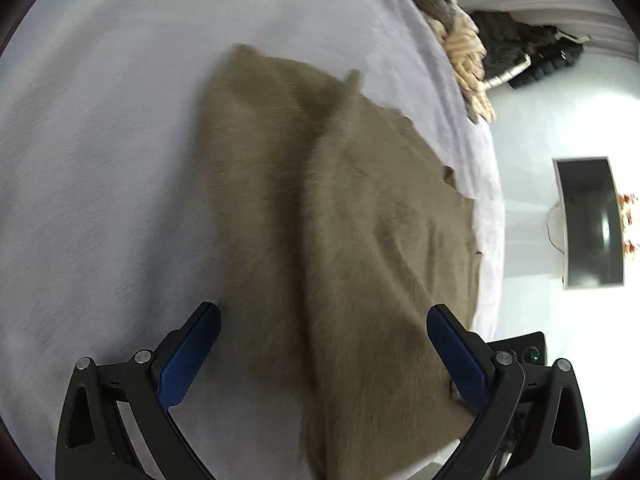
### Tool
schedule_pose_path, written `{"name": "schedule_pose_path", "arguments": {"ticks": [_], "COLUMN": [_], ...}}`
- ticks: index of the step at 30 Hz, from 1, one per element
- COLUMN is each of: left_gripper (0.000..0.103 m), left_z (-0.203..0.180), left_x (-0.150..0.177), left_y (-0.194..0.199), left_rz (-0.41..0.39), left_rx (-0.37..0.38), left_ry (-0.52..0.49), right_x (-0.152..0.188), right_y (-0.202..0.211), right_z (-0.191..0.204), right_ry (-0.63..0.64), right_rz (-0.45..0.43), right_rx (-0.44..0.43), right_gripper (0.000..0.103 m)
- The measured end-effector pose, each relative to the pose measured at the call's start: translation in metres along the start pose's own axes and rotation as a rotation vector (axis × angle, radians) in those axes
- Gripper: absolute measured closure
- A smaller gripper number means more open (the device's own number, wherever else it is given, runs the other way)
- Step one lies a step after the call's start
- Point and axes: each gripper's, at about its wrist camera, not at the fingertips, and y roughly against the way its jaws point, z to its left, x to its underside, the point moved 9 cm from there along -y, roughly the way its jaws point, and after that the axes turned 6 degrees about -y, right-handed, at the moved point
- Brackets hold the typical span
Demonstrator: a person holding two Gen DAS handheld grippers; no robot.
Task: Fold small clothes
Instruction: 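Grasp the sweater sleeve with the left tool while the right tool pinches the body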
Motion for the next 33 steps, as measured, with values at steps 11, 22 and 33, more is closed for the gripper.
{"name": "schedule_pose_path", "arguments": {"ticks": [11, 22, 33], "left_gripper": [0.041, 0.053, 0.084], "left_z": [-0.038, -0.034, -0.079], "left_x": [-0.025, -0.02, -0.025], "left_y": [-0.032, -0.045, -0.019], "left_rz": [-0.003, 0.032, -0.06], "left_rx": [-0.146, -0.306, -0.225], "left_ry": [-0.143, -0.215, -0.242], "right_x": [0.024, -0.04, -0.111], "right_y": [-0.01, 0.082, 0.049], "right_z": [-0.033, 0.0, -0.034], "right_ry": [0.065, 0.326, 0.3], "right_rz": [0.167, 0.008, -0.055], "right_rx": [0.239, 0.525, 0.548], "right_gripper": [0.09, 0.069, 0.094]}}
